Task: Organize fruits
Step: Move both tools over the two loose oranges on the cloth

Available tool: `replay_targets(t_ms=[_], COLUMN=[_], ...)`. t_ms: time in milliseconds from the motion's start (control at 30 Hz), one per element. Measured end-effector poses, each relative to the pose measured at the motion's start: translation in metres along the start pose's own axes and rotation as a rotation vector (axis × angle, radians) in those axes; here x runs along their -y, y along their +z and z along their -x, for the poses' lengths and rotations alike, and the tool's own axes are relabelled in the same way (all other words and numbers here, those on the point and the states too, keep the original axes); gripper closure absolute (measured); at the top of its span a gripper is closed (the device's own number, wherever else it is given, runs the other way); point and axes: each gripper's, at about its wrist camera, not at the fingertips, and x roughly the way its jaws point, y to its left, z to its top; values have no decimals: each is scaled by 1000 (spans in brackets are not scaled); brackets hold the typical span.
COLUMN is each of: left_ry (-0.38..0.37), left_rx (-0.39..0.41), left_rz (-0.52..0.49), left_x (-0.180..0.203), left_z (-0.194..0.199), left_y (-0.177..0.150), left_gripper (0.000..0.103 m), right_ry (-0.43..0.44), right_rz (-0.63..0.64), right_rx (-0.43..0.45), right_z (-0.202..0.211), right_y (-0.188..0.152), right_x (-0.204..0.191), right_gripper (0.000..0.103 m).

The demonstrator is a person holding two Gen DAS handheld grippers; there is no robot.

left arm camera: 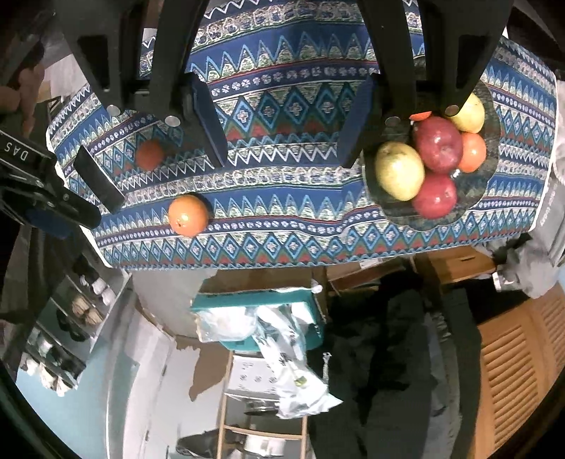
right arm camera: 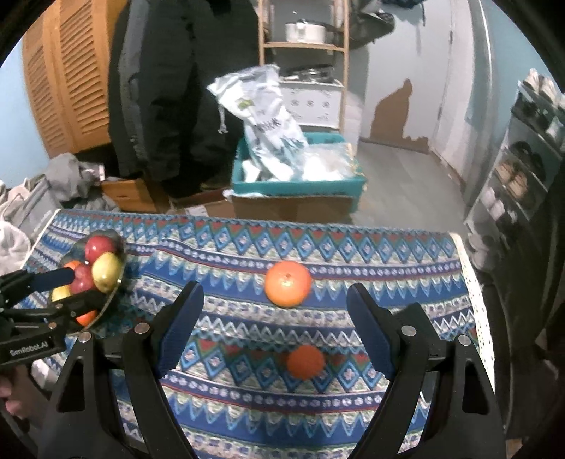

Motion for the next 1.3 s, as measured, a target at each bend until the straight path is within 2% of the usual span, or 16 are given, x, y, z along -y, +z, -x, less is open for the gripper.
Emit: replay_targets(t_ms=[333, 667, 1200, 1300], left_ry=[6, 19, 17, 15], left_rx=[-64, -140, -242, -246], left_rz=[-50, -71, -46, -40], left_x=[23, 33, 30, 29], left_z=[-32, -72, -116, -118], left_y=[-4, -13, -27, -27], left_gripper=[36, 36, 36, 36], right_ry=[-21, -13, 15, 21], right_rz=[-27, -63, -91, -89], right_rx=[-88, -227, -368, -381], right_z=[-27, -77, -128, -133], right_y=[-20, -48, -79, -82], right_x=[25, 41, 43, 42], right_gripper=[18, 18, 20, 25])
